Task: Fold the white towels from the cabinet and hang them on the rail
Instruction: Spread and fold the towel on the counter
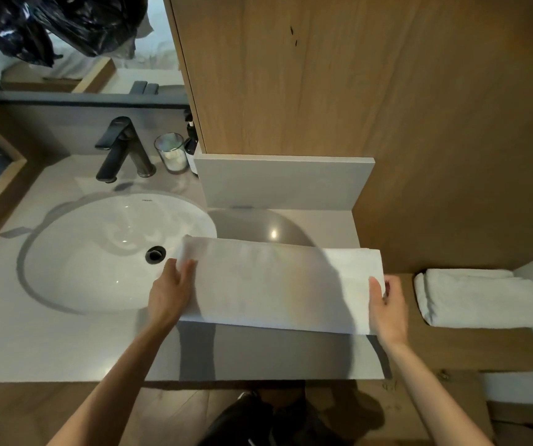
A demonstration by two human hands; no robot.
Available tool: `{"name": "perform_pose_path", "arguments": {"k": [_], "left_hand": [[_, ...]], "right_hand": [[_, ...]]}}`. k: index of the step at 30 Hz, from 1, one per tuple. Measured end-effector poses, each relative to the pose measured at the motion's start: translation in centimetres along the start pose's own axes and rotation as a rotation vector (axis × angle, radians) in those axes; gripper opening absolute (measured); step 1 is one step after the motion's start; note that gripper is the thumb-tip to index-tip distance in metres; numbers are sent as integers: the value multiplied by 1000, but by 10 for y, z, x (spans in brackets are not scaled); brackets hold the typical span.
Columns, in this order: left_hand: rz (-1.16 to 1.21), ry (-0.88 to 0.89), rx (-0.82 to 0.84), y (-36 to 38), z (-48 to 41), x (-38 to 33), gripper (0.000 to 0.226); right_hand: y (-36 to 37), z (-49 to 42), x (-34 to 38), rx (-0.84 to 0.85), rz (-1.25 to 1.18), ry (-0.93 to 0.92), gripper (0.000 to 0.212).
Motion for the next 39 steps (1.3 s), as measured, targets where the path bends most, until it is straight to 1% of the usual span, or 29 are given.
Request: {"name": "perform_pose_path", "arguments": {"k": [3,8,12,16,18,19,20,21,22,23,24,25,26,28,29,30,31,33,37,39], "left_hand": [[22,50,-10,-1,-2,-5,36],[93,82,10,-3,-9,-9,42],[93,36,29,3,-15,-7,43],[-29,-47,78,11,-21,-4,44],[-97,-68,69,8,-20,-8,40],[-116,-52,28,2,-18,-13,37],[-130,-8,-34,-5,-17,-20,37],[-162,93,-116,-10,-15,-32,40],[-202,232,-189,-13,-10,-50,45],[-232,395,-229,-8,-2,-71,47],[-248,535,-212,4,7,-92,46],[-256,624,-136,22,17,-110,48],[-269,670,-18,45,27,-123,56],[-350,670,177,87,47,-136,70],[-412,646,217,102,52,-134,70],[-473,629,222,112,53,-130,68],[-512,619,220,117,53,-126,65],[-531,621,229,119,48,-119,63],[-517,682,244,109,41,-115,63],[-506,661,231,95,32,-105,64]], "right_hand": [[-10,4,10,-79,-14,-78,16],[-14,1,22,-143,-3,-115,11],[-9,-2,15,-165,48,-78,15],[-5,-8,1,-169,226,24,22],[-9,-6,7,-209,311,44,20],[-11,-3,13,-231,331,34,19],[-13,-1,23,-268,376,-28,25],[-13,2,38,-300,446,-135,33],[-7,7,54,-310,508,-264,39],[7,14,71,-275,538,-391,41],[28,21,87,-198,541,-493,41],[54,28,99,-92,536,-567,41],[82,34,107,16,543,-605,42],[131,44,110,182,568,-601,48],[148,46,108,221,605,-586,56],[158,46,103,233,649,-573,64],[162,44,96,233,688,-555,66],[164,41,91,239,725,-528,60],[157,36,89,270,761,-527,53],[150,30,80,302,799,-515,58]]}}
Point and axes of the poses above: each hand's wrist, its own z-axis away from the middle knuckle, its own y-axis out of the palm, x = y × z, the point moved 10 cm from there along -z, towards the middle knuckle, and after that the axes turned 2 degrees about -x, right-handed, at the moved point
